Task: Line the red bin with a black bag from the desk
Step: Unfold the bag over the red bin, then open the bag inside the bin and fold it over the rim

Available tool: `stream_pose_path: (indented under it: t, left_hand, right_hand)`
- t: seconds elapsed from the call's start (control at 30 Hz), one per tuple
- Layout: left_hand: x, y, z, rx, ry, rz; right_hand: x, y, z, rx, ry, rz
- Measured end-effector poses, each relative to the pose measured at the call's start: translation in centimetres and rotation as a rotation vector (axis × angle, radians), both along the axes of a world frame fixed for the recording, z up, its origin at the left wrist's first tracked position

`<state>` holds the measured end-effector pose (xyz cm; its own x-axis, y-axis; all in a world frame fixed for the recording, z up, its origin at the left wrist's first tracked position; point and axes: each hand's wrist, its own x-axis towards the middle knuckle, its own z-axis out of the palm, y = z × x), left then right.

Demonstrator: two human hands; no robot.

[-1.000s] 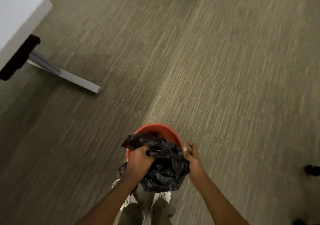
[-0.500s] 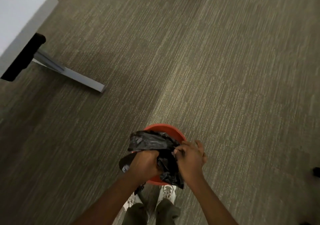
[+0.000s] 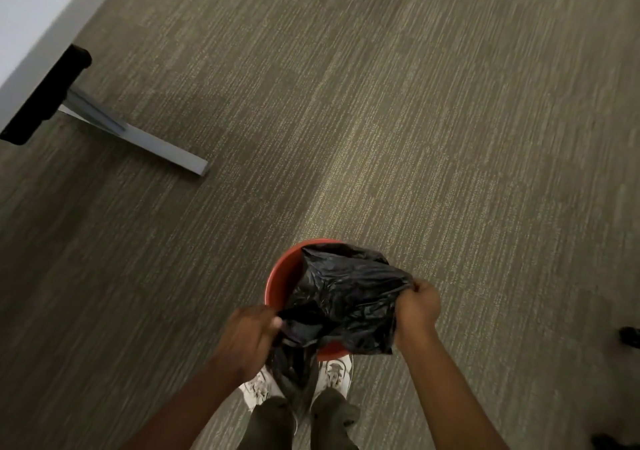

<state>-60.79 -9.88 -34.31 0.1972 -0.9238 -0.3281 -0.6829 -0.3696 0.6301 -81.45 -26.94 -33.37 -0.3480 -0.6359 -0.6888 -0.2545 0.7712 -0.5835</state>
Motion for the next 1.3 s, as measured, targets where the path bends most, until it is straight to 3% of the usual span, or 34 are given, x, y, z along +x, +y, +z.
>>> stream_pose_path:
  t: [0.2,0.27,0.37,0.47,0.53,0.67,0.83,0.93,1.0,1.1,1.13,1.2,1.23,1.3]
  left_hand:
    - [0.7,-0.8,1.0,0.238,0.064,0.567]
    - [1.3,-0.8,1.5,0.186,0.126,0.72]
    - [2.5,-0.6,2.1,0.097,0.223,0.846]
    - [3.0,-0.5,2.9,0.121,0.318,0.795]
    - [3.0,-0.5,3.5,0.162,0.321,0.723]
    - [3.5,-0.5,4.1,0.232,0.334,0.655]
    - [3.3,-1.5,5.0,0.246,0.315,0.624]
    - [3.8,-2.4,4.7,0.268,0.304,0.652]
    - [3.8,-2.7,4.3,0.275,0.367,0.671]
    - [3.1,-3.0,3.7,0.25,0.493,0.635]
    - [2.8,-3.2,3.6,0.223,0.538,0.615]
    - [2.4,-3.5,3.3,0.176,0.588,0.579]
    - [2.3,-3.6,3.0,0.151,0.6,0.588]
    - [2.0,-3.7,2.6,0.09,0.637,0.694]
  right_hand:
    - [-0.8,0.6,0.1,-0.355,0.431,0.443]
    - [-1.4,0.7,0.2,-0.358,0.446,0.373]
    - [-2.8,0.3,-0.6,-0.186,0.383,0.125]
    - [-3.8,0.2,-1.8,0.001,0.205,-0.032]
    - [-3.7,0.5,-1.8,0.027,0.151,-0.021]
    - [-4.3,2.4,-1.2,-0.133,0.329,0.382]
    - [-6.2,4.0,-0.2,-0.283,0.214,0.65]
    - [-7.7,3.4,-0.6,-0.098,0.139,0.884]
    - [-7.9,3.0,-0.6,-0.01,0.25,1.033]
    - [-7.2,2.7,-0.8,-0.004,0.718,1.187]
    - [-7.0,2.8,-0.8,-0.005,0.829,1.149]
    - [-7.3,3.3,-1.3,-0.03,0.857,0.895]
    - [-7.5,3.4,-1.6,-0.01,0.769,0.667]
    - [-7.9,2.9,-2.3,0.098,0.343,-0.039]
